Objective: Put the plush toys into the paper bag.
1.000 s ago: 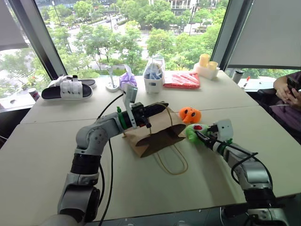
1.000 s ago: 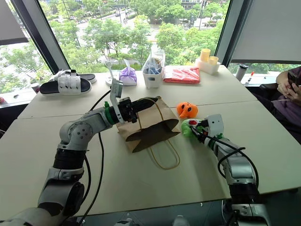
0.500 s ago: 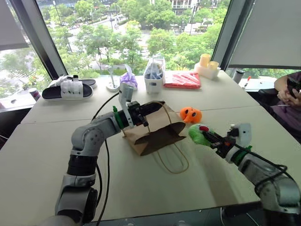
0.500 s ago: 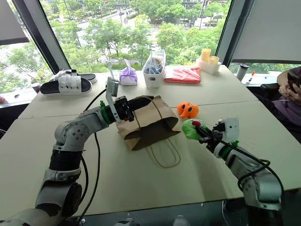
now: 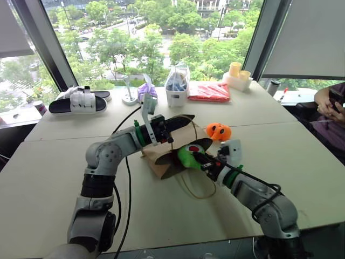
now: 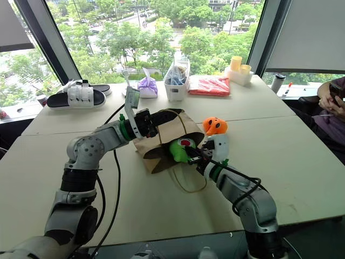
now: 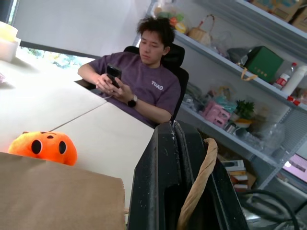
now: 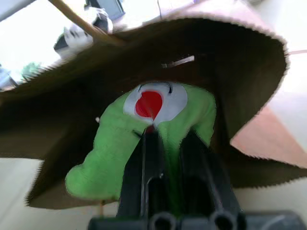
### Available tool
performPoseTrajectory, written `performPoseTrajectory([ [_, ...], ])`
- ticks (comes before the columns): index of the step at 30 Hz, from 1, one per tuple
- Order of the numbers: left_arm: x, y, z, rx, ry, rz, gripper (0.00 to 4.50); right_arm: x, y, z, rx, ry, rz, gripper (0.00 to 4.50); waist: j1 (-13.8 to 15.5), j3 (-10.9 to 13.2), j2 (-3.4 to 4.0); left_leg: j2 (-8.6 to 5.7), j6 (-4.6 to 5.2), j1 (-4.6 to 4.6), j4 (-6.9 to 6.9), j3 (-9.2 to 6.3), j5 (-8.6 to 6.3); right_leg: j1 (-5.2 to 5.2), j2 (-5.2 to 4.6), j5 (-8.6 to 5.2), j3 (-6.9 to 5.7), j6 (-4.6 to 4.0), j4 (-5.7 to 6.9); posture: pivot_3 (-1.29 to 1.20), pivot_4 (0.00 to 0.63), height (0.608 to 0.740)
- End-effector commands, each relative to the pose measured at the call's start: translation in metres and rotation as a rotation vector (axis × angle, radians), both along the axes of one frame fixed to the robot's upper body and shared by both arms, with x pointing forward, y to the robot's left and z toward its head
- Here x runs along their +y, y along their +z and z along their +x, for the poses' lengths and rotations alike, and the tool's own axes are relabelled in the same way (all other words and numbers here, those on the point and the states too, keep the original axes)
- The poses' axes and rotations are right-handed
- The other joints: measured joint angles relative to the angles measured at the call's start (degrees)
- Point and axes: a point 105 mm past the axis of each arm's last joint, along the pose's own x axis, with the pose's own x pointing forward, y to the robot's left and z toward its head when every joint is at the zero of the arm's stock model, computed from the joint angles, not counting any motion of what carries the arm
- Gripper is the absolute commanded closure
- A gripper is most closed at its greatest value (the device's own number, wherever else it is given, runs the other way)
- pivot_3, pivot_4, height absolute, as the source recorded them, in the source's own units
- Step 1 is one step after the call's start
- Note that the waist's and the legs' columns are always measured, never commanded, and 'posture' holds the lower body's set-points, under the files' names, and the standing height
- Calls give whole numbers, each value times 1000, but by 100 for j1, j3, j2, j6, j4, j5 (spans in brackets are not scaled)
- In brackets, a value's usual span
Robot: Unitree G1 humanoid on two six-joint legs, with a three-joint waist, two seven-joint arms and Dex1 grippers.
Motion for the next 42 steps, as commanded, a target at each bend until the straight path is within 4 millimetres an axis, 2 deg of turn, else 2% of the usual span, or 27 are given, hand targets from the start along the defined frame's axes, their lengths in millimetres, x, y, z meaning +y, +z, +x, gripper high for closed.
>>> performPoseTrajectory([
  [1,2,15,-5,-61,14,-37,4500,16,16,12,-73,5,-21,4470,-9,0,0,0,-4,0,0,-1,2,-1,0,0,0,0,0,0,150,740],
  [4,7,23,4,-51,88,-96,4500,23,17,14,-82,18,-76,3432,2,0,0,0,-17,0,-3,-3,9,-1,0,0,0,0,-1,0,150,740],
  [6,12,28,11,-30,137,-135,4500,26,20,12,-102,37,-99,2497,0,0,0,0,-17,0,-3,-3,9,-1,0,0,0,0,-1,0,150,740],
  [10,14,25,16,-16,173,-132,4500,24,26,9,-126,51,-132,395,-8,0,0,0,-16,0,-3,-2,9,-2,0,0,0,0,-1,0,150,740],
  [12,15,23,17,-8,182,-129,4500,27,33,-4,-139,103,-143,395,-1,0,0,0,-16,-1,-3,-1,9,-2,0,0,0,0,-1,0,150,740],
  [16,17,17,18,0,196,-111,4500,16,50,-54,-170,254,-109,395,18,0,0,0,8,-5,-4,-8,-6,-2,0,0,-2,0,-5,0,150,740],
  [17,18,16,18,-1,198,-108,4500,14,52,-61,-169,277,-105,395,14,0,-1,-1,11,-5,-4,-8,-8,0,0,0,-3,0,-6,0,150,740],
  [20,23,13,20,7,206,-96,4500,-24,72,-85,-153,299,50,395,19,1,-2,-1,17,-5,-3,-5,-11,3,0,0,-1,0,-11,0,150,740],
  [21,24,12,21,6,207,-88,4500,-39,83,-85,-165,268,123,395,19,1,-3,0,18,-4,-2,-5,-11,6,0,0,-2,0,-11,0,150,740],
  [23,25,11,21,6,207,-73,4500,-73,98,-65,-207,137,194,395,2,2,-3,1,19,-2,0,-4,-11,11,0,2,-1,-3,-11,0,150,740],
  [25,25,8,23,6,208,-59,4500,-99,103,-25,-235,-30,164,395,-26,1,-2,4,19,8,0,7,-11,14,1,4,0,-6,-10,0,150,740],
  [26,25,7,24,5,208,-55,4500,-105,101,-10,-233,-84,130,395,-44,1,-1,8,19,12,1,15,-11,15,5,5,2,-8,-8,0,150,740],
  [29,24,8,25,-9,216,-46,4500,-115,90,52,-195,-284,-30,395,-65,0,0,27,14,18,4,37,-7,12,27,11,6,-17,0,0,150,740],
  [31,24,9,24,-17,221,-50,4500,-115,77,82,-156,-360,-115,395,-58,0,1,32,9,14,-1,40,-5,2,32,15,11,-23,3,0,150,740],
  [33,25,11,21,-23,230,-58,4500,-116,55,108,-69,-440,-161,395,-61,0,1,36,-2,9,-11,38,2,-10,34,15,10,-24,3,0,150,740],
  [36,25,12,18,-30,245,-69,4500,-108,25,125,11,-459,-291,395,-36,0,0,36,-32,1,-33,37,18,-20,33,16,13,-26,-9,0,150,740],
  [39,26,14,16,-36,255,-71,4500,-105,8,130,62,-455,-354,395,-12,0,0,33,-38,-5,-59,30,21,-24,29,17,12,-26,-12,0,150,740],
  [42,28,13,14,-42,267,-65,4500,-105,3,130,77,-437,-403,1233,-44,0,0,30,-39,-9,-65,27,21,-27,25,17,12,-26,-19,0,150,740],
])
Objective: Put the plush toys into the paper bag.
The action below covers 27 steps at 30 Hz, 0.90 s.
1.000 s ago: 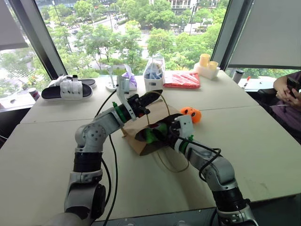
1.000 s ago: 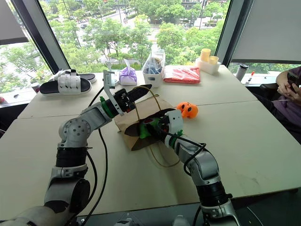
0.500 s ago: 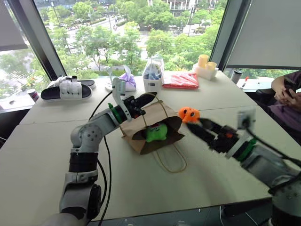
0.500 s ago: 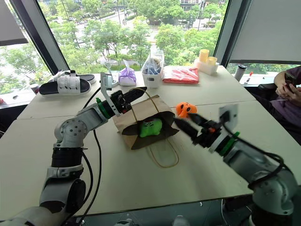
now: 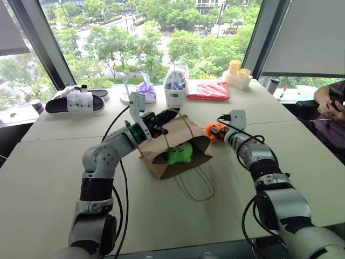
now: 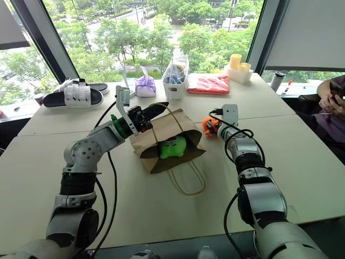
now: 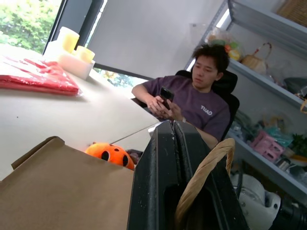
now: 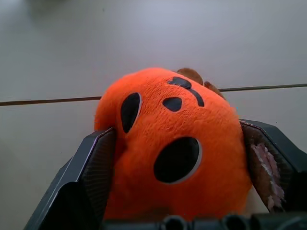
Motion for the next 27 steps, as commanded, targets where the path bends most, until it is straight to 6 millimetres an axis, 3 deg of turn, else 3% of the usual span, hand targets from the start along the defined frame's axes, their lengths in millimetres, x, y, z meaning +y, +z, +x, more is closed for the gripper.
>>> performPoseTrajectory([
  [1,6,14,-7,-60,11,-16,4500,-3,7,3,-8,12,-58,1840,-17,0,0,-1,0,1,0,1,0,0,0,0,0,0,0,0,150,740],
  [5,8,13,-5,-56,20,-16,4500,-7,4,2,4,14,-82,3682,-13,0,0,-1,-18,7,1,-2,11,1,2,0,-2,0,1,0,150,740],
  [7,8,13,-4,-55,17,-18,4500,-8,3,2,5,16,-82,4373,-9,0,0,-1,-26,8,4,-7,16,5,5,0,-2,0,3,0,150,740],
  [8,7,13,-4,-54,16,-19,4500,-8,3,2,5,17,-82,4495,-7,0,0,-1,-27,9,6,-10,17,8,6,0,-2,0,3,0,150,740],
  [10,6,14,-2,-52,8,-27,4500,-11,11,3,-41,16,-61,4495,-9,0,0,-1,-28,9,8,-12,18,10,6,0,-2,0,5,0,150,740],
  [12,3,17,0,-47,-3,-53,4500,-16,40,2,-171,54,-27,4495,-1,0,0,-1,-28,9,8,-13,18,10,6,0,-2,0,5,0,150,740],
  [14,1,24,3,-40,-20,-95,4500,-25,74,-17,-298,121,3,4495,35,1,0,-4,-28,3,9,-24,18,10,6,0,-5,0,5,0,150,740],
  [16,0,29,4,-39,-36,-118,4500,-23,89,-47,-336,192,5,4495,64,1,2,-6,-27,-5,7,-36,17,8,6,0,-5,0,7,0,150,740],
  [18,-1,35,4,-33,-58,-151,4500,-21,91,-83,-309,222,57,4495,31,0,3,-7,-23,-18,4,-40,14,-3,6,0,-9,1,9,0,150,740],
  [20,-2,40,5,-19,-67,-183,4500,-6,87,-117,-258,308,94,4495,-3,-1,3,-3,-17,-14,-5,-33,10,-9,7,0,-8,1,7,0,150,740],
  [23,-5,45,6,0,-88,-221,4500,35,79,-166,-192,544,169,4495,-19,0,2,6,-7,4,-8,-25,5,-8,7,0,-4,1,0,0,150,740],
  [25,-8,47,6,4,-100,-231,4500,55,73,-184,-160,628,236,4495,-10,0,2,9,12,13,-2,-24,-5,-1,10,0,-5,0,6,0,150,740],
  [27,-10,47,7,15,-111,-245,4500,67,66,-181,-138,629,253,4495,-4,0,2,12,12,26,12,-19,-4,18,17,5,-6,-8,9,0,150,740],
])
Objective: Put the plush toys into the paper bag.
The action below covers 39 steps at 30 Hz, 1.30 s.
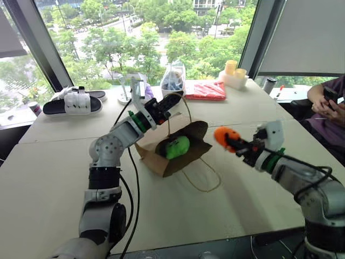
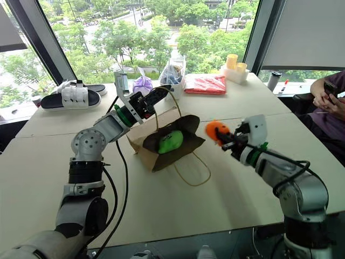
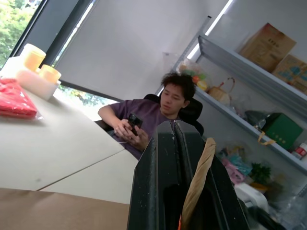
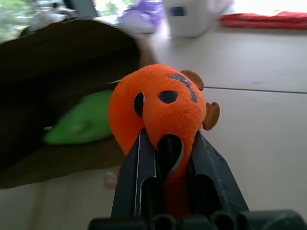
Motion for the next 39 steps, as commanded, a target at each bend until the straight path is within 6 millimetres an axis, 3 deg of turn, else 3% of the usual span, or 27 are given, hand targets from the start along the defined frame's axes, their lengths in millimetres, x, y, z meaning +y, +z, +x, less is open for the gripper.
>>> performPoseTrajectory([
  [1,0,15,-4,-29,-21,-49,4500,24,7,-1,-24,44,22,4495,19,0,0,-1,0,8,4,5,0,11,0,1,0,-2,0,0,150,740],
  [11,-1,22,-10,17,-63,-148,4500,62,-5,68,-35,-7,-61,4495,32,0,-1,-4,-15,-6,36,3,8,8,1,3,-3,-4,7,0,150,740],
  [13,4,25,-9,34,-50,-181,4500,71,-4,74,-54,26,-85,3467,27,0,-1,-3,-25,-10,31,2,14,1,1,3,-3,-4,6,0,150,740],
  [15,7,25,-6,61,-32,-208,4500,75,-2,77,-69,44,-103,2718,27,0,-1,-3,-27,-14,30,2,15,-2,1,3,-3,-4,5,0,150,740],
  [20,16,24,5,123,14,-273,4500,83,7,79,-115,71,-124,23,36,0,-1,-5,-27,-17,31,-1,15,-2,1,3,-3,-4,3,0,150,740],
  [28,23,24,14,149,42,-307,4500,78,16,54,-171,133,-137,23,43,0,-1,-6,-28,-18,30,-2,15,-2,1,3,-4,-4,1,0,150,740],
  [31,23,22,16,150,46,-301,4500,65,30,31,-196,164,-67,23,62,1,-2,-6,-26,-20,30,-3,14,-2,1,3,-4,-4,0,0,150,740],
  [35,16,18,15,133,20,-255,4500,14,50,-9,-180,136,87,23,99,2,-4,-9,-2,-24,32,-11,0,3,0,3,-5,-4,-5,0,150,740],
  [39,10,14,15,129,-2,-235,4500,-39,35,-12,-97,-84,101,23,148,2,-5,-8,10,-20,33,-6,-7,8,1,3,-5,-4,-8,0,150,740],
])
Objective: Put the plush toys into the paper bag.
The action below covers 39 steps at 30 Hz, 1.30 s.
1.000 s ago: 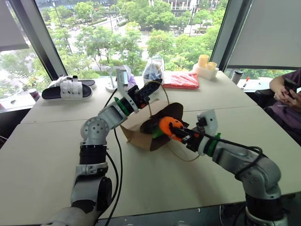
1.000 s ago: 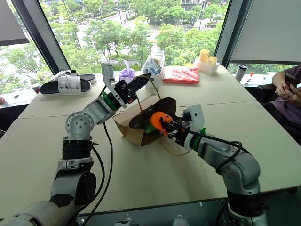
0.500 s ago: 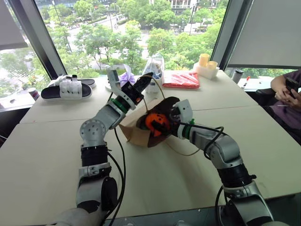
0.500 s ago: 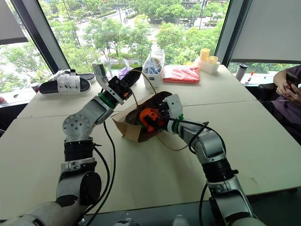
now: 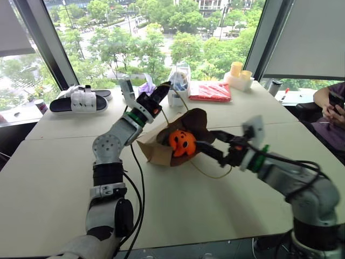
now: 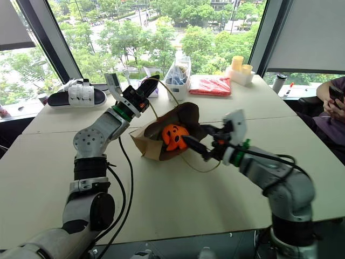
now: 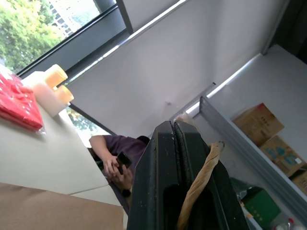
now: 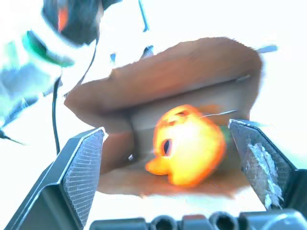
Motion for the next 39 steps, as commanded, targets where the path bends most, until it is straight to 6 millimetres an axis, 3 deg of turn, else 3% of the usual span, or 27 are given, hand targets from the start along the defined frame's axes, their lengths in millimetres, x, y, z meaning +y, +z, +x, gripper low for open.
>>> performPoseTrajectory([
  [1,-8,10,-6,-58,-30,16,4500,-27,-4,-7,32,-109,17,23,3,0,0,1,0,1,0,3,0,0,0,0,1,0,1,0,150,740],
  [4,-11,10,-6,-57,-42,12,4500,-45,-23,-10,109,-196,39,23,4,0,0,3,0,4,2,6,0,0,1,0,2,0,6,0,150,740],
  [6,-15,9,-7,-67,-56,22,4500,-59,-52,-13,215,-258,85,23,15,0,0,3,0,3,5,7,0,1,1,0,2,0,6,0,150,740],
  [10,-20,5,-8,-66,-66,33,4500,-44,-78,-26,323,-188,317,23,26,0,0,3,1,3,5,7,0,3,1,0,3,0,5,0,150,740],
  [14,-19,6,-9,-68,-70,34,4500,-35,-107,-31,415,-215,338,23,26,-1,1,2,1,3,12,7,0,4,1,0,4,0,7,0,150,740],
  [20,-19,7,-10,-71,-71,42,4500,-13,-105,-28,410,-172,482,23,6,-1,1,4,1,4,12,6,0,4,3,0,4,0,8,0,150,740],
  [22,-19,8,-10,-72,-71,44,4500,-11,-106,-28,412,-170,488,854,11,-1,1,3,0,4,12,4,0,4,3,0,4,0,8,0,150,740],
  [27,-17,9,-9,-72,-65,45,4500,-3,-105,-29,413,-148,525,3517,21,-1,1,3,1,4,12,4,0,4,3,0,3,0,8,0,150,740],
  [29,-16,9,-10,-75,-64,48,4500,-1,-99,-30,399,-133,543,4481,16,-1,1,3,1,4,12,4,0,4,3,0,4,0,8,0,150,740],
  [33,-14,8,-14,-134,-39,152,4500,4,-64,-36,297,-23,600,4481,4,-1,1,3,1,4,12,4,0,4,3,0,3,0,8,0,150,740],
  [39,7,24,-9,-204,21,228,4500,7,29,-49,41,202,687,4481,-30,0,2,6,1,5,11,1,0,4,5,0,1,0,9,0,150,740],
])
